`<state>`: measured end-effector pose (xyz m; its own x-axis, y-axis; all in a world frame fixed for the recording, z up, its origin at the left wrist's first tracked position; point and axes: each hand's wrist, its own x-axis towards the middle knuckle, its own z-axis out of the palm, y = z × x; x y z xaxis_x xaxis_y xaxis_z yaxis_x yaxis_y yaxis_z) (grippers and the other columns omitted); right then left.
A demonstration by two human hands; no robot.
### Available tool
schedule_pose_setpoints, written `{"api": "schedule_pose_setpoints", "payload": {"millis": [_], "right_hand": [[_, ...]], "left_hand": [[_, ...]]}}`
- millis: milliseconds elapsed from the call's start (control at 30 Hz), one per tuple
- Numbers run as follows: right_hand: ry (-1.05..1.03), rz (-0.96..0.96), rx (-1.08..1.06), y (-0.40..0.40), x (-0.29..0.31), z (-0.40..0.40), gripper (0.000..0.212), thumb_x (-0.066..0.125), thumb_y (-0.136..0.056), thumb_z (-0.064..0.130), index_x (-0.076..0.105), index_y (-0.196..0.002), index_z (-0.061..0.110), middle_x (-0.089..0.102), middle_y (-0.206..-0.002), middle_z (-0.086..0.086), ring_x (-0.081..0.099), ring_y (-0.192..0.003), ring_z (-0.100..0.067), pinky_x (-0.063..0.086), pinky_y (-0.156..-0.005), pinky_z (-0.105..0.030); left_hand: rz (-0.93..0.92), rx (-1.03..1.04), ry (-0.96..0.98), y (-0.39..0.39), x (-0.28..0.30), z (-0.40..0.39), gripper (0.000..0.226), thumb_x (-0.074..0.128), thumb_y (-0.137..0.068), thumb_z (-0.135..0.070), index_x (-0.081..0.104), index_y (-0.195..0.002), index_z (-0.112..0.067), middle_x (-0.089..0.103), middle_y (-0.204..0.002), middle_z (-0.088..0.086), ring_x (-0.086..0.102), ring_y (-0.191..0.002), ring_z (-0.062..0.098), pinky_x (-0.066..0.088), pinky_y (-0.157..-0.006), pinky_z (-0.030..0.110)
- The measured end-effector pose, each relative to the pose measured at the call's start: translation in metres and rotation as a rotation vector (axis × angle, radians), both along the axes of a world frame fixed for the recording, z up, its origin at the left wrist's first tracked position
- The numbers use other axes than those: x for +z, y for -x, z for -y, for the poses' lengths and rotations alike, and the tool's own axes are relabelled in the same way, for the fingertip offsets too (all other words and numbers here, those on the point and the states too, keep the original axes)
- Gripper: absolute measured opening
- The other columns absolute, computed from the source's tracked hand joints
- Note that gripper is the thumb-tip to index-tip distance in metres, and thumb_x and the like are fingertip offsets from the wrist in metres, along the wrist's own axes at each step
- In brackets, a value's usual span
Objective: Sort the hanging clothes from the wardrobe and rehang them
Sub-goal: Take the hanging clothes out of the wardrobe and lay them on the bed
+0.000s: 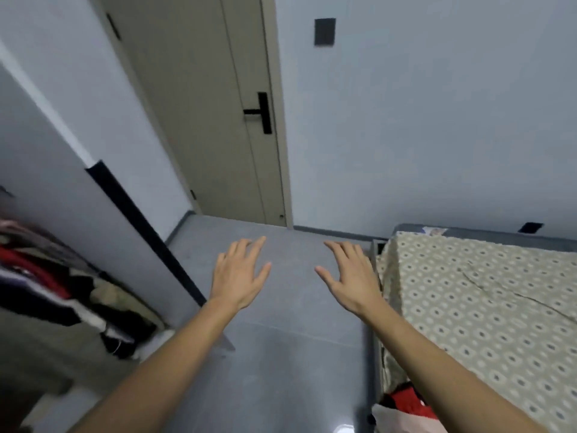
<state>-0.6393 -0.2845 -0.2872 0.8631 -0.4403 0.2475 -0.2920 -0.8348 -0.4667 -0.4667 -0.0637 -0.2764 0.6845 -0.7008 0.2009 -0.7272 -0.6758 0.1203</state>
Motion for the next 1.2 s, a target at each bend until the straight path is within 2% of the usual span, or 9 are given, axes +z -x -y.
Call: {"api": "schedule_pose_setpoints", "payload": {"millis": [300, 533, 667, 933, 1067, 1200], "right_hand": [[0.034, 0.005, 0.501, -0.124, 0.019, -0.132, 0.066, 0.038, -0.101, 0.069, 0.044, -0.150, 0.026, 0.051, -0.139, 0.003, 0.048, -0.124, -0.021, 0.045, -0.098, -0.040], [0.050, 0.023, 0.788, -0.190, 0.028, -0.264, 0.065, 0.037, -0.102, 0.067, 0.044, -0.151, 0.024, 0.051, -0.139, 0.002, 0.047, -0.124, -0.023, 0.045, -0.097, -0.042], [0.066, 0.016, 0.872, -0.226, 0.030, -0.328, 0.065, 0.036, -0.102, 0.068, 0.043, -0.150, 0.025, 0.052, -0.137, 0.002, 0.048, -0.121, -0.023, 0.045, -0.096, -0.042], [0.026, 0.025, 0.972, -0.293, 0.034, -0.439, 0.064, 0.040, -0.103, 0.067, 0.041, -0.154, 0.028, 0.049, -0.142, 0.007, 0.045, -0.127, -0.018, 0.045, -0.099, -0.041], [0.031, 0.024, 1.015, -0.329, 0.035, -0.478, 0.065, 0.039, -0.102, 0.068, 0.041, -0.154, 0.028, 0.050, -0.140, 0.008, 0.046, -0.125, -0.017, 0.044, -0.099, -0.038], [0.030, 0.035, 1.061, -0.371, 0.031, -0.504, 0.067, 0.038, -0.101, 0.069, 0.042, -0.153, 0.027, 0.052, -0.137, 0.007, 0.048, -0.123, -0.018, 0.047, -0.099, -0.041]], "left_hand": [[0.077, 0.466, 0.033, -0.002, 0.023, -0.177, 0.066, 0.034, -0.101, -0.062, 0.044, -0.156, -0.026, 0.057, -0.135, 0.003, 0.053, -0.126, 0.028, 0.049, -0.093, 0.045], [0.105, 0.743, 0.020, 0.001, 0.030, -0.315, 0.065, 0.033, -0.101, -0.062, 0.046, -0.154, -0.026, 0.059, -0.133, 0.003, 0.056, -0.120, 0.027, 0.050, -0.089, 0.044], [0.124, 0.836, 0.048, -0.014, 0.030, -0.382, 0.065, 0.035, -0.101, -0.062, 0.047, -0.154, -0.025, 0.061, -0.126, 0.003, 0.058, -0.114, 0.025, 0.051, -0.083, 0.041], [0.088, 0.942, 0.113, -0.058, 0.021, -0.482, 0.068, 0.034, -0.101, -0.063, 0.047, -0.153, -0.021, 0.062, -0.126, 0.005, 0.059, -0.113, 0.028, 0.054, -0.081, 0.044], [0.058, 0.995, 0.120, -0.079, 0.018, -0.513, 0.070, 0.031, -0.099, -0.064, 0.045, -0.153, -0.022, 0.060, -0.129, 0.004, 0.057, -0.117, 0.027, 0.052, -0.087, 0.045], [0.030, 1.042, 0.116, -0.108, 0.009, -0.531, 0.072, 0.030, -0.099, -0.066, 0.046, -0.153, -0.021, 0.059, -0.132, 0.004, 0.055, -0.120, 0.027, 0.051, -0.090, 0.045]]}}
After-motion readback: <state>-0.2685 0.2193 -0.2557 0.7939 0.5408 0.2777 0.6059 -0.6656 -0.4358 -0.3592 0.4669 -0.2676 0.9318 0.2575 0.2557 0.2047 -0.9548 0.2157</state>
